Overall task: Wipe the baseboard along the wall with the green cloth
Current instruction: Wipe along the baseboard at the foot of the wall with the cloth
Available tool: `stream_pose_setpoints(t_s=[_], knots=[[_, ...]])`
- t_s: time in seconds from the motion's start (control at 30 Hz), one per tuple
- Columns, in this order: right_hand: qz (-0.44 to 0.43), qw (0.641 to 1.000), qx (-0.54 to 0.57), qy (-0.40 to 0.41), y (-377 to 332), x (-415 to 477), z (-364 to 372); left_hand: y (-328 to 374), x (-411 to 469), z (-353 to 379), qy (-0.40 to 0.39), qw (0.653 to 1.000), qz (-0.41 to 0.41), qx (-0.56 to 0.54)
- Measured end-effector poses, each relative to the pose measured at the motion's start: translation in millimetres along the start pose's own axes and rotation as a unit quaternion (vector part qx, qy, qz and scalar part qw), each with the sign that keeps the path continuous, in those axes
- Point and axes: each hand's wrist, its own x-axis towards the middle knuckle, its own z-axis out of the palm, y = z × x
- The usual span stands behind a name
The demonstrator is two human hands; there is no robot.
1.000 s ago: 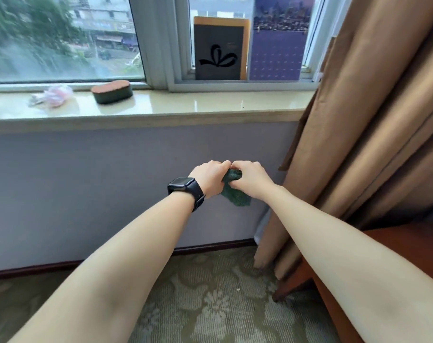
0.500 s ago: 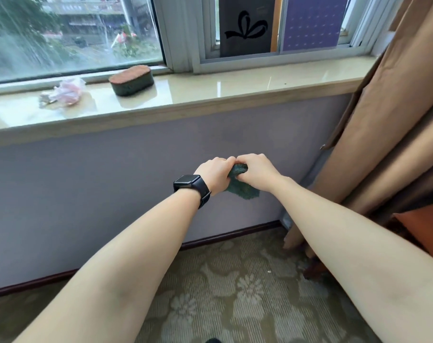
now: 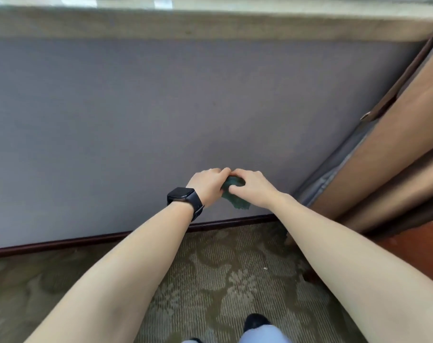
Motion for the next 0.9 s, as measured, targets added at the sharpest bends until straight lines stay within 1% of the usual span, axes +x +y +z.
stream_pose_setpoints(t_s=[0.33,0.5,0.57,0.77,0.9], knots=[[-0.022,0.999,-0.034,-0.017,142.8,65.0,160.5,-52.4,21.3,217.4,-0.015,1.0,0.005,0.001],[-0.024,0.997,-0.073,-0.024,214.4,109.8,234.0,-88.2,39.9,326.4,-0.001,1.0,0.01,-0.017],[-0.03,0.996,-0.087,-0.013,239.8,125.3,257.7,-100.3,50.8,363.0,0.009,1.0,0.013,-0.017],[-0.047,0.993,-0.105,0.018,291.7,156.7,306.9,-118.7,74.5,434.5,0.043,0.998,0.032,-0.027],[-0.064,0.988,-0.14,0.013,314.9,169.7,327.5,-124.9,87.0,457.7,0.028,0.999,0.022,-0.004]])
